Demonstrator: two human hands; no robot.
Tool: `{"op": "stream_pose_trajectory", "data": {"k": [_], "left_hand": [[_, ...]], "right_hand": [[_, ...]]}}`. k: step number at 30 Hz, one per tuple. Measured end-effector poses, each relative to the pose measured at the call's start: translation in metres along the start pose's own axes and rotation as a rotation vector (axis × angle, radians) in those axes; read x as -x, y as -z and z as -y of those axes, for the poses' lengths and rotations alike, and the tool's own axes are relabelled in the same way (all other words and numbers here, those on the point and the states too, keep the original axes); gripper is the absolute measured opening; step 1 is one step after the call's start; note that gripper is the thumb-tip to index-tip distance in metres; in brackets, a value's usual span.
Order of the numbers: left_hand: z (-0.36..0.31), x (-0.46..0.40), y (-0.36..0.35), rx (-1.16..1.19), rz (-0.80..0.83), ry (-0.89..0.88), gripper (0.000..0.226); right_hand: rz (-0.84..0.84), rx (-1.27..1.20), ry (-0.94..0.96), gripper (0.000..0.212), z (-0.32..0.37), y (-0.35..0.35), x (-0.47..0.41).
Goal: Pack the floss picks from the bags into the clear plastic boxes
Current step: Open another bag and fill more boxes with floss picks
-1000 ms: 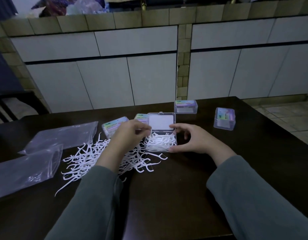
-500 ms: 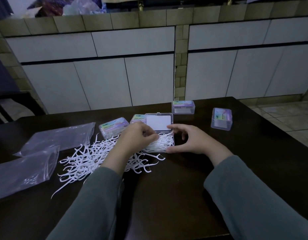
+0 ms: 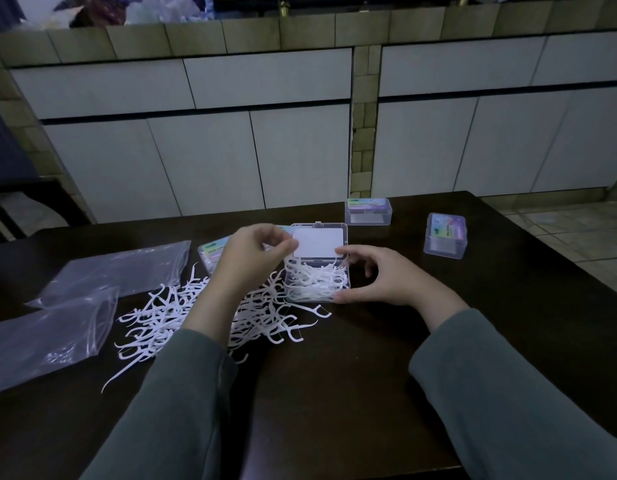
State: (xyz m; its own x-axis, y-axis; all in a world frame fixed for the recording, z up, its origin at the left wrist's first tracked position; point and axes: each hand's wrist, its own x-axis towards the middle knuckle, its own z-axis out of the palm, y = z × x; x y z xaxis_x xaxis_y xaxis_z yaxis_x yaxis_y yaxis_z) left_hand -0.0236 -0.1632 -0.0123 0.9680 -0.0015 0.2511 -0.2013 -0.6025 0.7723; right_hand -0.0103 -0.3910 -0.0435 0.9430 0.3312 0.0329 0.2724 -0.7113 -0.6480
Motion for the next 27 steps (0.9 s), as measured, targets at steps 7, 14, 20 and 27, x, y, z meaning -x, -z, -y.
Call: {"op": "stream_pose_trajectory", "data": {"k": [7,14,20,27], "left_hand": [[-0.007,-0.001,-0.022,-0.310,0.054,-0.194,0.010],[-0.007,-0.005,-0.022,-0.471,0.122,-0.251,0.015],[-0.005,0.000,-0.026,-0.318,0.200,-0.309,0.016],[-0.001,0.002,-0.017,-0.268,0.209,-0.226,0.004]], "right_hand": [[0.005,0.004,0.010,0.084,0.001,0.001,0.001],[0.005,-0.002,0.010,0.085,-0.001,0.001,0.000],[0.007,-0.006,0.013,0.084,-0.001,0.001,0.000],[0.001,0.050,-0.025,0.085,0.001,-0.001,0.004]]}}
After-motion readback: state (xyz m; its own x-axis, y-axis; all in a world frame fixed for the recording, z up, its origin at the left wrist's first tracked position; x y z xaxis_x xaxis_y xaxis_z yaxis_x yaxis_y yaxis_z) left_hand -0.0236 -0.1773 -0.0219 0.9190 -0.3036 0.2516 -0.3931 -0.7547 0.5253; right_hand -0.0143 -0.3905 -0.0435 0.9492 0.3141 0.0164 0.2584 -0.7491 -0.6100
